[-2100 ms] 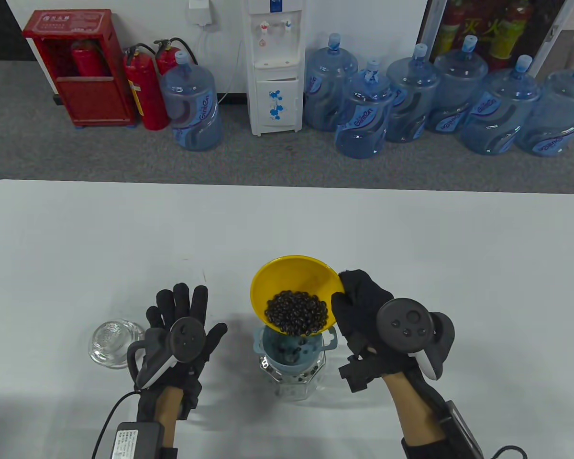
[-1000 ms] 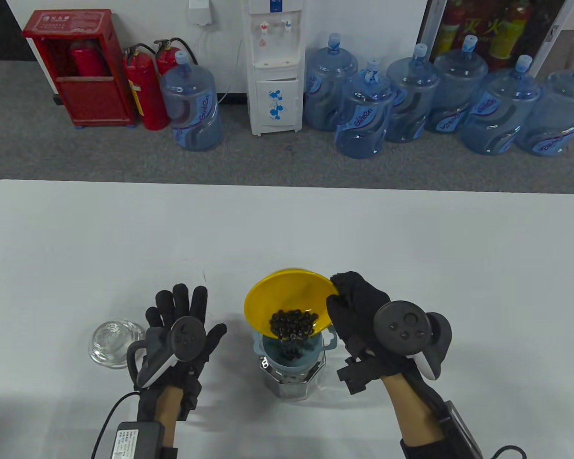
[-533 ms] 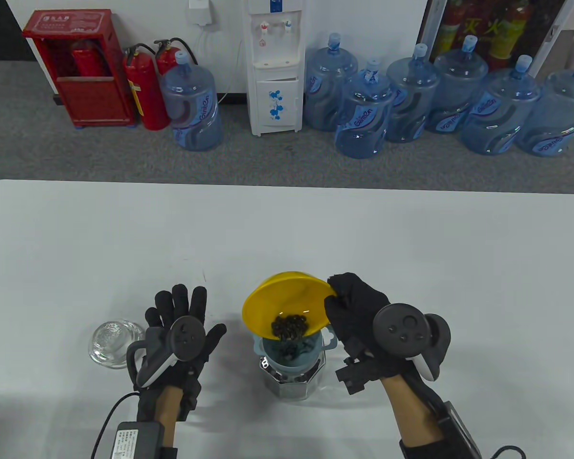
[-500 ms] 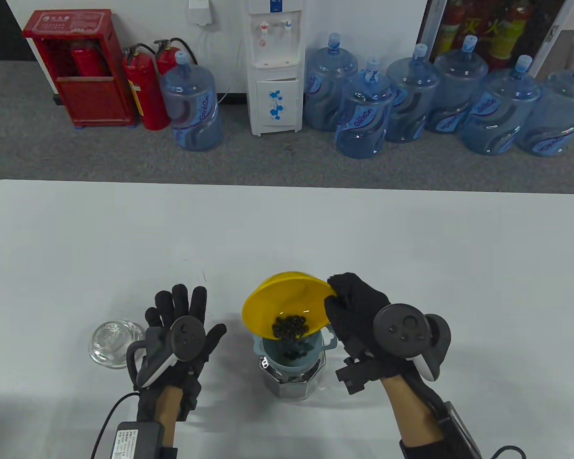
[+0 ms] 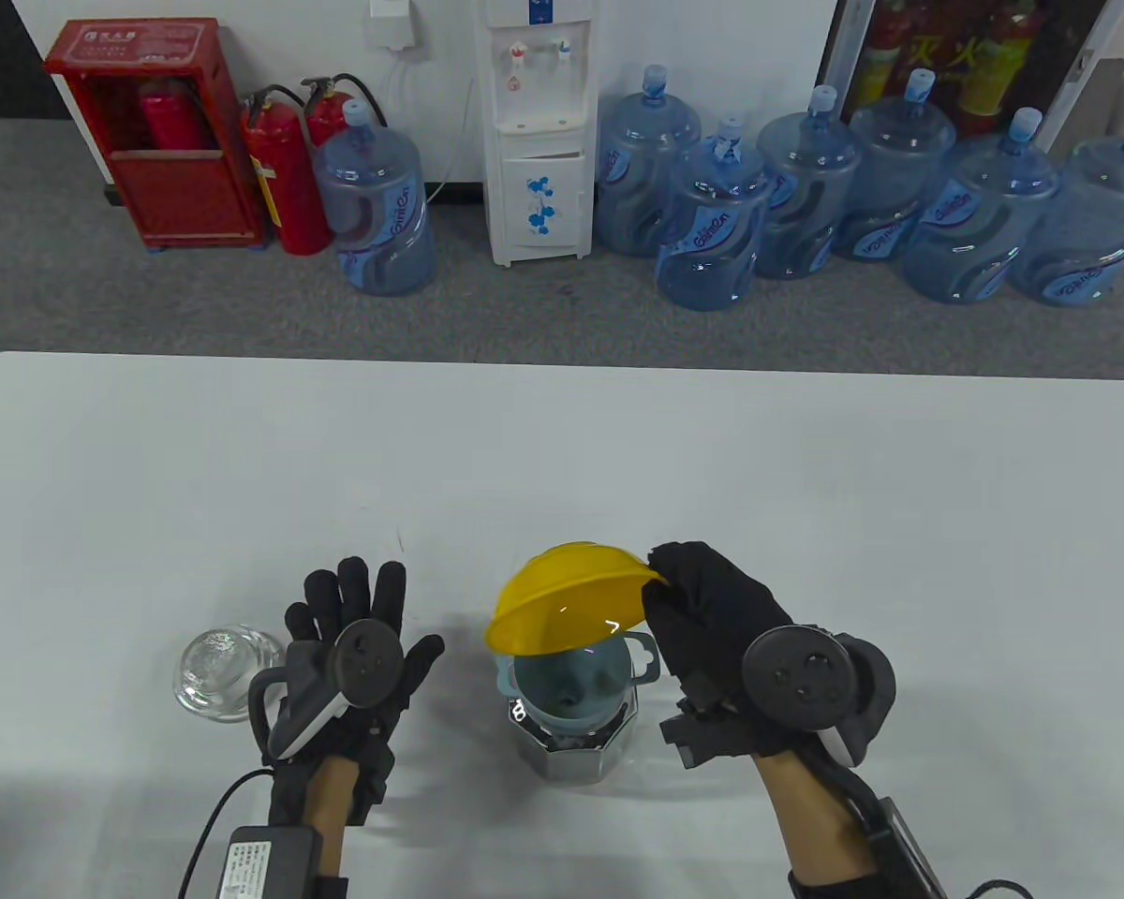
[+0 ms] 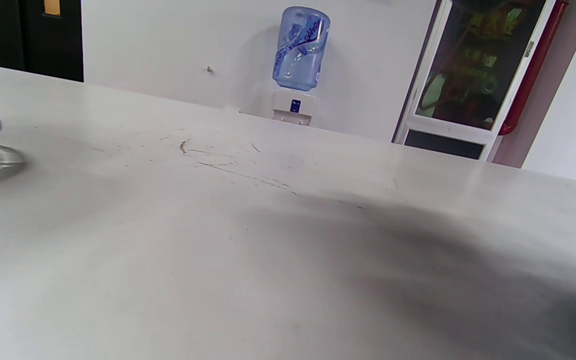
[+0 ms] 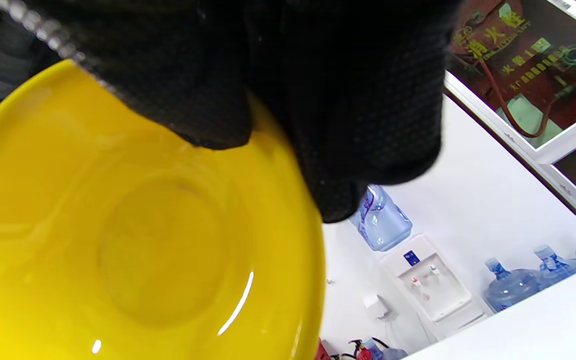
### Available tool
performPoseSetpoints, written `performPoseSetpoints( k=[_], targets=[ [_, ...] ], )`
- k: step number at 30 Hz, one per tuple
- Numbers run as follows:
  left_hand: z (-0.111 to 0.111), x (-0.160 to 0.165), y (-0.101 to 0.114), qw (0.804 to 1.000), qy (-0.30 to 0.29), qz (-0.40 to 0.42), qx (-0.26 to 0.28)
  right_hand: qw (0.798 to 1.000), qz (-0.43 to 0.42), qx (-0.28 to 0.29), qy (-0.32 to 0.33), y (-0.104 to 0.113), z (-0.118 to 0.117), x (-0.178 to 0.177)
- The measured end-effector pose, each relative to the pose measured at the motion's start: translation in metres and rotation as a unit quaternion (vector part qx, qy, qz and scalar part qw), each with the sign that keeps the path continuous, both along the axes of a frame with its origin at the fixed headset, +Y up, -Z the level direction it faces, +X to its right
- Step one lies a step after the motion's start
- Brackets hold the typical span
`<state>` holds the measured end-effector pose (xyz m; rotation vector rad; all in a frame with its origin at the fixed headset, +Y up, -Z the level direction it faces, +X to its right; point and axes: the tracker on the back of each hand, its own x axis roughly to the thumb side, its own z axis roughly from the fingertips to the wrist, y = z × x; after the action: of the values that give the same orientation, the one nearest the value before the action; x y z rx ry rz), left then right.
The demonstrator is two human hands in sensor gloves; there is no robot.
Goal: Transfer coffee beans through funnel into glass jar
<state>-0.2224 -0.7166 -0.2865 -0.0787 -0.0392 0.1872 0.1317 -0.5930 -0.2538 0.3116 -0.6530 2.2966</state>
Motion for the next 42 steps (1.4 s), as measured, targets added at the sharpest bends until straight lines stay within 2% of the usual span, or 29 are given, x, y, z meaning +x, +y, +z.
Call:
performPoseSetpoints(
  k=[5,8,11,14,19,24,29,36,42],
  targets=[
    [0.000,0.000,0.000,1.000,0.000,0.002,0.000,0.996,-0.064,0.001,-0.061,0.009,0.004,0.032],
    [0.000,0.000,-0.001,1.000,0.000,0.002,-0.001,0.985,-0.107,-0.015,-0.131,0.010,0.004,0.072],
    [0.000,0.000,-0.001,1.000,0.000,0.003,-0.003,0.969,-0.138,-0.049,-0.199,0.001,0.005,0.113],
    [0.000,0.001,-0.001,1.000,0.000,0.000,-0.005,0.947,-0.137,-0.100,-0.273,-0.020,0.006,0.157],
    [0.000,0.001,-0.002,1.000,-0.001,-0.001,-0.010,0.892,-0.119,-0.230,-0.371,-0.076,0.009,0.214],
    [0.000,0.001,-0.003,1.000,0.002,-0.002,-0.015,0.852,-0.144,-0.322,-0.387,-0.123,0.011,0.238],
    [0.000,0.001,-0.004,1.000,0.005,-0.002,-0.019,0.833,-0.159,-0.370,-0.380,-0.146,0.009,0.241],
    [-0.001,0.000,-0.004,1.000,0.009,-0.002,-0.023,0.822,-0.179,-0.386,-0.379,-0.160,0.008,0.243],
    [-0.001,-0.001,-0.004,1.000,0.009,-0.001,-0.024,0.825,-0.152,-0.408,-0.360,-0.153,0.009,0.243]
  ],
)
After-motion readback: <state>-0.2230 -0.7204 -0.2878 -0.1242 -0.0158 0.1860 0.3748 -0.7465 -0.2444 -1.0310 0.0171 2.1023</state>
